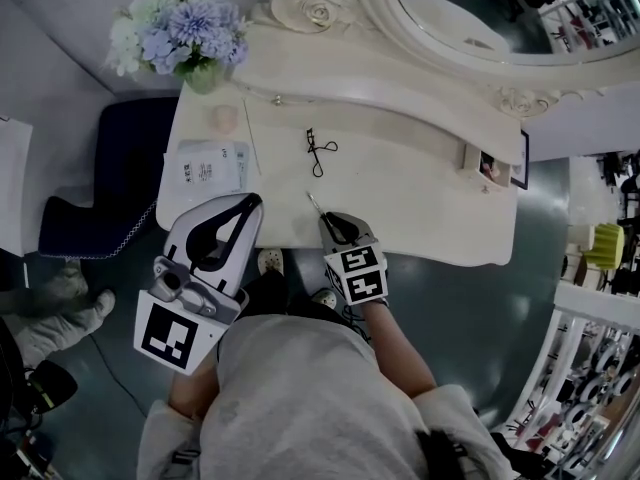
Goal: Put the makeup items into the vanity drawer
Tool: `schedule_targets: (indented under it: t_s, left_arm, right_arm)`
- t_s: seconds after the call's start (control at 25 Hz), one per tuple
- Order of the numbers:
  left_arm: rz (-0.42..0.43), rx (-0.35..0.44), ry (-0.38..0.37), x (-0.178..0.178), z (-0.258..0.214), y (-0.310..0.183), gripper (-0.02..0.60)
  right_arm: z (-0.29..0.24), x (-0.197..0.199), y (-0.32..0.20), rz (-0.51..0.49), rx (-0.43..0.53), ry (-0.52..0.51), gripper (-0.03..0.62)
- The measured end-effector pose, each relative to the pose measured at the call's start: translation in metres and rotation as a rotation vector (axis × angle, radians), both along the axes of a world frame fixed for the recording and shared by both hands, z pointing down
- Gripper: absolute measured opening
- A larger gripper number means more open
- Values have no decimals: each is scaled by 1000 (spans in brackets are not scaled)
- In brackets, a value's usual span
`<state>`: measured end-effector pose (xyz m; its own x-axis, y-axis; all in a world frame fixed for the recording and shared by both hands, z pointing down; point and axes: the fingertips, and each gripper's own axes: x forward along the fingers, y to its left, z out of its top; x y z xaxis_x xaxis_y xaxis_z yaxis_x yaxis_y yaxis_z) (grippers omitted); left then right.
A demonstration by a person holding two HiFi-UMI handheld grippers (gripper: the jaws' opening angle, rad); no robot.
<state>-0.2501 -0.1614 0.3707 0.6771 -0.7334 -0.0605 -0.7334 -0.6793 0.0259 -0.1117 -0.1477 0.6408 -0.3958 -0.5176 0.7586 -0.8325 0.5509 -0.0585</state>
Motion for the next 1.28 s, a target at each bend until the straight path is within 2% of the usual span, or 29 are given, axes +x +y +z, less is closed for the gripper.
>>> schedule_targets:
  t_s: [0.52,1.28]
  left_arm:
    - [23,12,-19,12,-6,2,14]
    - [58,-6,-34,30,-6,1,14]
  right_arm:
    - [-58,3,-13,66,155,-136,51]
    - [-137,9,-17,103,359,-306,51]
